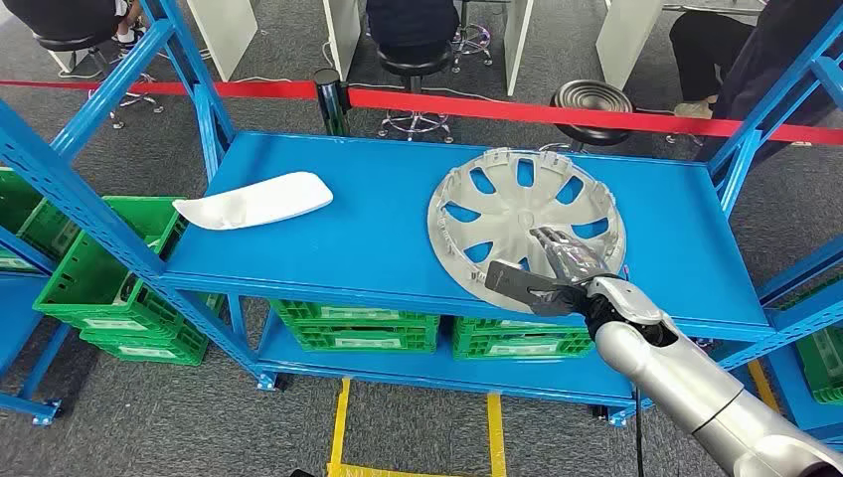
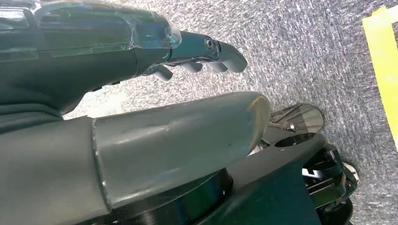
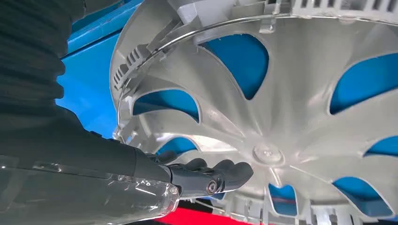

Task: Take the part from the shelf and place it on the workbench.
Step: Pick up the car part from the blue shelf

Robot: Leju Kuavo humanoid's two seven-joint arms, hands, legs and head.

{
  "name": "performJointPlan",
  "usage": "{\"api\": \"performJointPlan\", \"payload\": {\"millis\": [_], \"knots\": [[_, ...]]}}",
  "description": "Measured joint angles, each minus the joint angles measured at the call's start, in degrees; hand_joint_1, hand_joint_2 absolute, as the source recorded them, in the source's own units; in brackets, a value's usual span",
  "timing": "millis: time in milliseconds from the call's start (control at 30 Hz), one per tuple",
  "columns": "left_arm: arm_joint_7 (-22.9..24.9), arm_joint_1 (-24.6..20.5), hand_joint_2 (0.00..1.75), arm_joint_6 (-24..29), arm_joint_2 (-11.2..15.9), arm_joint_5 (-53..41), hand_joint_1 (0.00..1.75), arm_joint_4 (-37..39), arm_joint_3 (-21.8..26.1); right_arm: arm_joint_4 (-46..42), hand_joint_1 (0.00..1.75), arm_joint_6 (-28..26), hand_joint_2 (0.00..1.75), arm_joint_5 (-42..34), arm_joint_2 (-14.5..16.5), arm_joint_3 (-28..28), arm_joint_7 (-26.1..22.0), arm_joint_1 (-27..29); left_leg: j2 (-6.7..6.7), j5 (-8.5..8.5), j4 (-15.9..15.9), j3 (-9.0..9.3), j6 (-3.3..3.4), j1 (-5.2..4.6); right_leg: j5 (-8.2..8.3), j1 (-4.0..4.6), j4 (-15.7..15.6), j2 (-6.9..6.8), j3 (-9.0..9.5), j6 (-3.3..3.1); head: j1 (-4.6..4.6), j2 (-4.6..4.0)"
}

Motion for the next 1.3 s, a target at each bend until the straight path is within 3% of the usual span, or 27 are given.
{"api": "performJointPlan", "payload": {"millis": [433, 767, 900, 1300], "knots": [[-0.71, -0.06, 0.00, 0.40, 0.03, 0.49, 0.00, 0.00, 0.00, 1.69, 0.00, 1.60, 1.75, -1.79, 0.37, 1.09, 0.03, -0.62, 0.07, 0.01, 0.00, -0.03, -0.02, 0.01, 0.00, 0.00, 0.00, -0.03, 0.01, 0.00, 0.02, 0.00], [-0.70, 0.22, 0.00, 0.39, 0.04, 0.61, 0.00, 0.00, 0.00, 3.07, 0.01, 1.78, 1.75, -4.14, 1.17, 3.34, -3.69, -0.32, 0.15, 0.01, 0.00, -0.02, -0.02, 0.00, 0.00, 0.00, 0.00, -0.01, 0.00, 0.00, 0.02, 0.00], [-0.70, 0.35, 0.00, 0.37, 0.04, 0.66, 0.00, 0.00, 0.00, 3.58, 1.75, 1.76, 1.75, -4.34, 1.35, 4.21, -4.40, 0.14, 0.14, 0.01, 0.00, -0.01, -0.02, 0.00, 0.00, 0.00, 0.00, -0.01, 0.00, 0.00, 0.02, 0.00], [-0.91, 0.42, 0.00, 0.40, 0.05, 0.93, 0.00, 0.00, 0.00, 4.30, 1.75, 2.46, 1.75, -5.38, 1.92, 4.86, -5.03, -0.70, -0.06, 0.02, 0.00, 0.08, -0.02, -0.01, 0.00, 0.01, 0.00, -0.03, 0.09, 0.00, 0.02, 0.00]]}}
